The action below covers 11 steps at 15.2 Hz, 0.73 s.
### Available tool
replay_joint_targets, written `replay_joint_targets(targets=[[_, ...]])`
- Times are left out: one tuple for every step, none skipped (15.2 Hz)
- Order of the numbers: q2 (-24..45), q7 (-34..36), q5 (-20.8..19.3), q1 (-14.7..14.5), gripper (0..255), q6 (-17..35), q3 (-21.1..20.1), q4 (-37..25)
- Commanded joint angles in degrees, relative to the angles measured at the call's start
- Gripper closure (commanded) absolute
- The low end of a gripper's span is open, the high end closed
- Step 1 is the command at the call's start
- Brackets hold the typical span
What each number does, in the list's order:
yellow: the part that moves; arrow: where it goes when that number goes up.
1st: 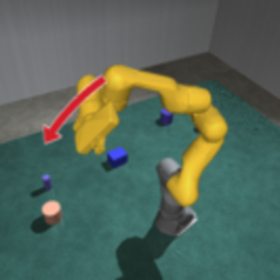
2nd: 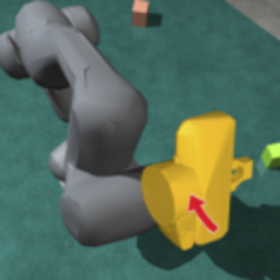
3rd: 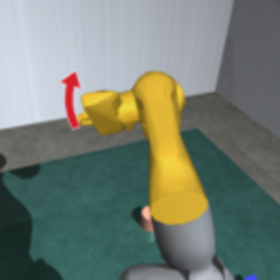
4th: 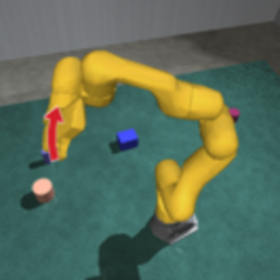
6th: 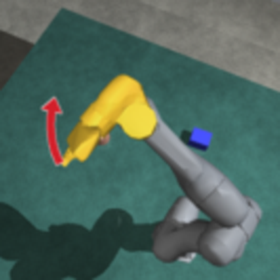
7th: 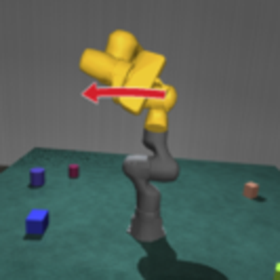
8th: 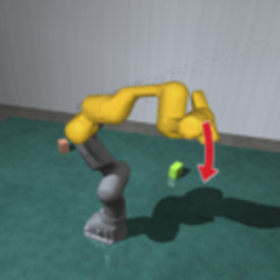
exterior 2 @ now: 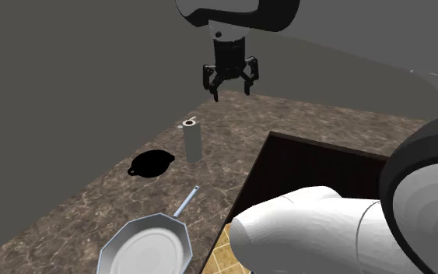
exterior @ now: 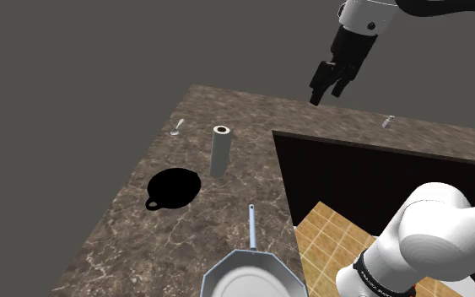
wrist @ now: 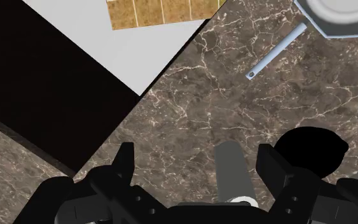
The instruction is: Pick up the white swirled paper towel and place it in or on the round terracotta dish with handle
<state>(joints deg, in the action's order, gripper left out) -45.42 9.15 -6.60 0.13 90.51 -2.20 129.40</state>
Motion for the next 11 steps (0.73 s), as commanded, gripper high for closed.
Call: replay_joint_targets(targets=[[0.00,0.00,0.00,0.00,0,0.00,0.00,0.00],[1.63,-0.74,-0.04,-0.26,0,1.65,0.32,0.08],[3.31,-1.48,-0.07,-0.53,0,3.26,0.63,0.08],[5.04,-2.21,-0.08,-0.81,0,4.85,0.93,0.00],[6.81,-2.96,-0.08,-1.08,0,6.40,1.21,-0.15],[8.61,-3.71,-0.06,-1.34,0,7.91,1.47,-0.37],[10.46,-4.47,-0.02,-1.61,0,9.38,1.72,-0.67],[12.33,-5.22,0.03,-1.88,0,10.81,1.96,-1.04],[14.24,-5.99,0.11,-2.14,0,12.19,2.17,-1.48],[16.17,-6.76,0.20,-2.40,0,13.53,2.37,-2.00],[18.13,-7.53,0.31,-2.66,0,14.82,2.54,-2.58]])
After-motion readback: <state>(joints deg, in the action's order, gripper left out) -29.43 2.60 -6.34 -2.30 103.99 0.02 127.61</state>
